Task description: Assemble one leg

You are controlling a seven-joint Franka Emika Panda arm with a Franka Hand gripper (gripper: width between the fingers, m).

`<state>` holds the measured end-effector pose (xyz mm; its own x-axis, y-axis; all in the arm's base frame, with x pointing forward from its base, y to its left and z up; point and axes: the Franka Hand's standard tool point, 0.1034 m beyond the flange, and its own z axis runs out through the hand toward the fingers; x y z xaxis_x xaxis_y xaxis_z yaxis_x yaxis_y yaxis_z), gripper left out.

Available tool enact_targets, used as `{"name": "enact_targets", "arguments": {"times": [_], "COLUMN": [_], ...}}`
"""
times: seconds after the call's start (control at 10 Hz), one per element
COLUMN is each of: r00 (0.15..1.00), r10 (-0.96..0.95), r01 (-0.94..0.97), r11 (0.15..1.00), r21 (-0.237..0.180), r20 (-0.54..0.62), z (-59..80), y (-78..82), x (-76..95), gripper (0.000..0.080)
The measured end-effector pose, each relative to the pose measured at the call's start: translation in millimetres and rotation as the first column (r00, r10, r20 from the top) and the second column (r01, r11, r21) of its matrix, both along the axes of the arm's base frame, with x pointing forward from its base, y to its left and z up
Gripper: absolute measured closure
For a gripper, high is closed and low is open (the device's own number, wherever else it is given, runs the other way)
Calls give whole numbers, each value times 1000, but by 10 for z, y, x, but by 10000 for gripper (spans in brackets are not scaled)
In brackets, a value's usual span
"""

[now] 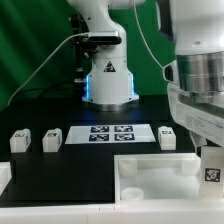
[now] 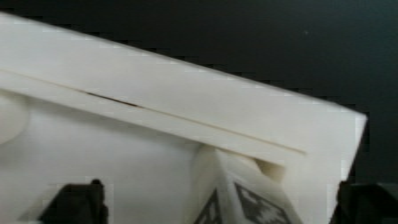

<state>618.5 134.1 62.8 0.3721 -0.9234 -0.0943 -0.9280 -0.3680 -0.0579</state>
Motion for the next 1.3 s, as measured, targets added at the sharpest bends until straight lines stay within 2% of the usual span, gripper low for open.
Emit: {"name": "enact_targets", "arguments": {"times": [0.3,0.4,0.5,0.6,0.7,0.8,1.0,1.2,1.3], "r00": [962,911,830,728,641,643,705,832,869], "r10": [270,409,556,685,767,766,709,555,494], "r01": [-270,-408,-553,-680,-760,-758,-702,-550,-490], "r11": [963,913,831,726,638,640,702,829,866], "r21": [-15,-29,-65,-105,-128,-125,-119,-104,-98], "r20": [37,47,39,25,18,18,22,24,25], "z": [-8,-8,0,26,32,24,23,17,16], "y": [-41,-65,-121,-123,-107,-127,-120,-109,-106], "x": [20,25,47,99,117,113,111,102,102], "gripper": [150,150,150,150,150,150,178,466,466]}}
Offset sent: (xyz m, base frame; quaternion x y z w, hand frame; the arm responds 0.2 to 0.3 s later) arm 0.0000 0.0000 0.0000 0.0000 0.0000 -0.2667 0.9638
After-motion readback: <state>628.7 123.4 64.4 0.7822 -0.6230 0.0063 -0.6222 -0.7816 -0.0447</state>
